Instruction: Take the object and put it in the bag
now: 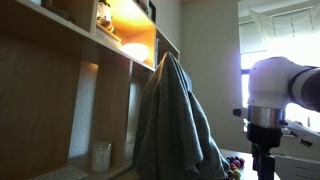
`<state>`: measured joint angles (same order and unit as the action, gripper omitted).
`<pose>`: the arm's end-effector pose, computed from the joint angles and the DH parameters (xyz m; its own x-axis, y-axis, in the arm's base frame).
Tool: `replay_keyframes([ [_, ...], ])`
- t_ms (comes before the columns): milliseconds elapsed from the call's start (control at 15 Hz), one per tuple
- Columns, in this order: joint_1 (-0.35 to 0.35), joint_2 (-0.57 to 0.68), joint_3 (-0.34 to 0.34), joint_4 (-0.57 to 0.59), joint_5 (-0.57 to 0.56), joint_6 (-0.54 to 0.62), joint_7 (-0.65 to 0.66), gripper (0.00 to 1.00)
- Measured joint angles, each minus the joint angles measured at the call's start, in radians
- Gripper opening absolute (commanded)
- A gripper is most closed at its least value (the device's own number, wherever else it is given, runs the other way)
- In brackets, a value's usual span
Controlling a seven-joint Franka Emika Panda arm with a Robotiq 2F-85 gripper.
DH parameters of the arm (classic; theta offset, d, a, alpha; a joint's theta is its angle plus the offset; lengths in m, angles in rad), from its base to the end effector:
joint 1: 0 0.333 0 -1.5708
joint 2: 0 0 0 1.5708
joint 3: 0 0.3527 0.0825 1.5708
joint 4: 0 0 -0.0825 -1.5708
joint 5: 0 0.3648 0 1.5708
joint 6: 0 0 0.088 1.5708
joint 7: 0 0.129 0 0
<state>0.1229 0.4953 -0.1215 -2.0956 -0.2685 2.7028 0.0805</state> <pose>0.6028 0.0096 0.2192 0.9780 0.1834 0.0991 0.1626 -0.9687 0.1875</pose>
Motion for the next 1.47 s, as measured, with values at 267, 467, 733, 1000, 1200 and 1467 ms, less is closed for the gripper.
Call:
replay_keyframes([
  [267,-0.03,0.025,-0.001,0.033,0.026,0.0,0.001,1.0],
  [467,-0.053,0.062,-0.002,0.074,0.035,-0.007,0.001,1.0],
  [733,-0.063,0.114,0.005,0.131,0.04,-0.031,-0.001,1.0],
  [1000,-0.057,0.138,0.012,0.169,0.04,-0.063,-0.003,1.0],
  [1200,-0.046,0.139,0.012,0.175,0.038,-0.066,-0.003,1.0],
  [1467,-0.046,0.142,0.017,0.178,0.064,-0.066,-0.003,1.0],
])
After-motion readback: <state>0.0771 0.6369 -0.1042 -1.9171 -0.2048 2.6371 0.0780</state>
